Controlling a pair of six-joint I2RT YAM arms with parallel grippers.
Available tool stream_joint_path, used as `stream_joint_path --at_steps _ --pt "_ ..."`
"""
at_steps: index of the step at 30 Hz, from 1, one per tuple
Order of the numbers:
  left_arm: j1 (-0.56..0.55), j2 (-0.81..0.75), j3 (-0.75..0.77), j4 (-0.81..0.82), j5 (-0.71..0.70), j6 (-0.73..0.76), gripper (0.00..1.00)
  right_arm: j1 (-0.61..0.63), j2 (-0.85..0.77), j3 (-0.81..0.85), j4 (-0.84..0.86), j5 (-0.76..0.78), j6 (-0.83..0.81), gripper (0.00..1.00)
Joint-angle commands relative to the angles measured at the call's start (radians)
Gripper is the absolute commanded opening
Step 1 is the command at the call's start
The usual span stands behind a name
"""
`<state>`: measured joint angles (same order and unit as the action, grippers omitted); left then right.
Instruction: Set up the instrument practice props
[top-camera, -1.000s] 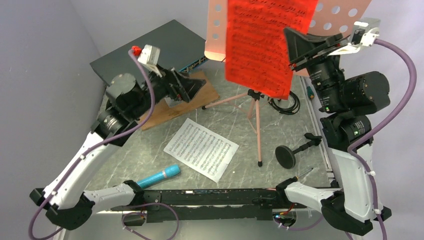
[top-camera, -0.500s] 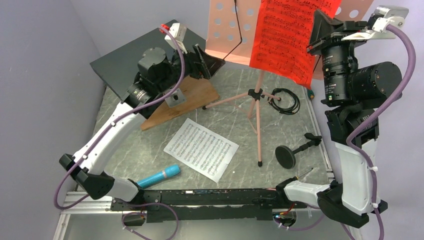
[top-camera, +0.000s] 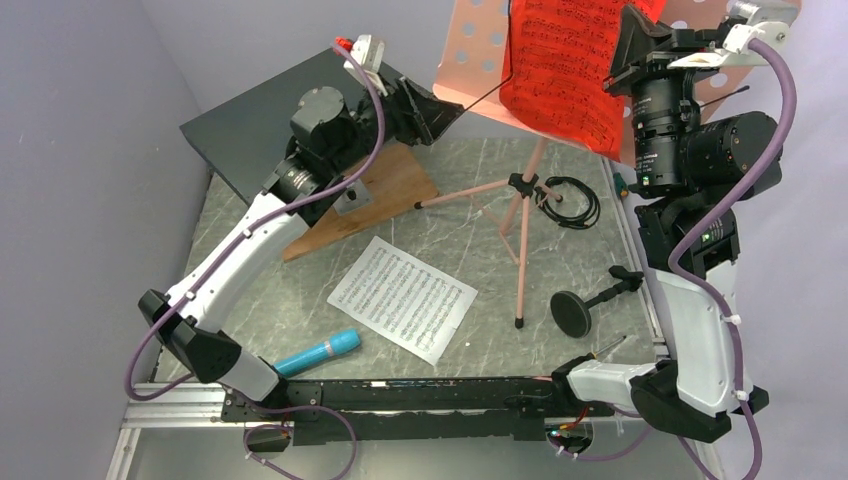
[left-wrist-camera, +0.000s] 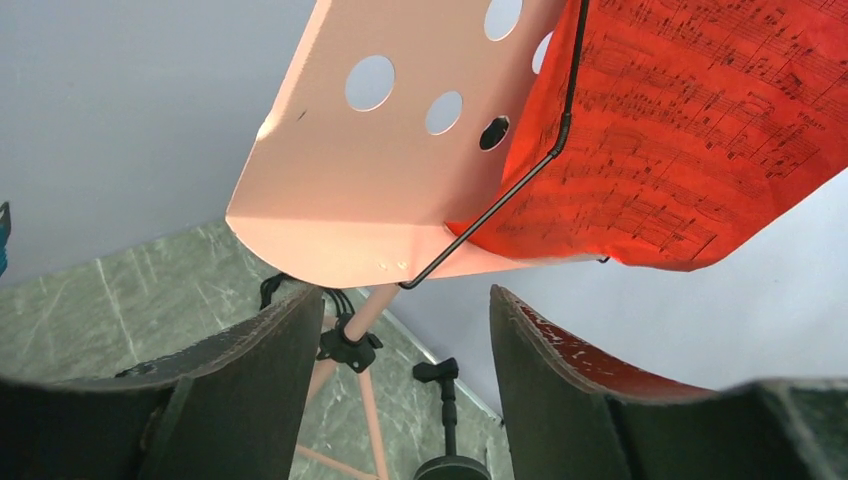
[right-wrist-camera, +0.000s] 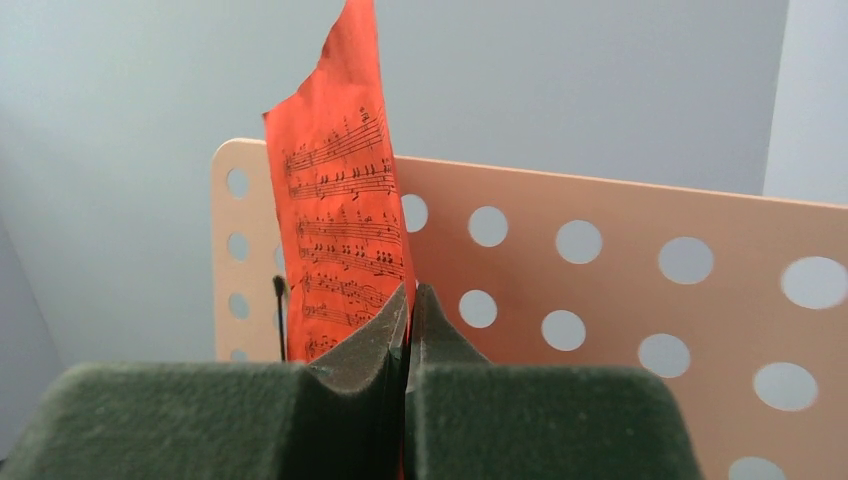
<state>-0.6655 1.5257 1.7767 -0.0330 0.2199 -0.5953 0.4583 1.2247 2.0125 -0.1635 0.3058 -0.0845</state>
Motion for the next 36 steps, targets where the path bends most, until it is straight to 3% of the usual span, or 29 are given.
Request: stream_joint_path --at_steps 1,6,16,26,36 --pt "0.000 -0.139 -0.105 0.158 -0.081 0.005 0.69 -0.003 -0.007 -0.016 0.080 -0.007 -0.027 0.00" --pt "0.000 -0.211 -0.190 0.151 -0.165 0.012 0.75 -0.003 0.018 -0.017 0.082 -0.014 -0.021 0.00" --pt "0.000 -0.218 -0.163 0.170 -0.130 0.045 0.82 -0.005 0.021 -0.039 0.122 -0.014 -0.011 0.00" --pt "0.000 -0.010 0.048 0.191 -0.035 -0.021 0.63 -0.012 0.058 0.005 0.137 0.002 0.010 0.00" --pt "0.000 0.124 0.155 0.277 0.061 -0.097 0.45 -0.028 0.073 0.009 0.157 -0.015 0.055 0.00"
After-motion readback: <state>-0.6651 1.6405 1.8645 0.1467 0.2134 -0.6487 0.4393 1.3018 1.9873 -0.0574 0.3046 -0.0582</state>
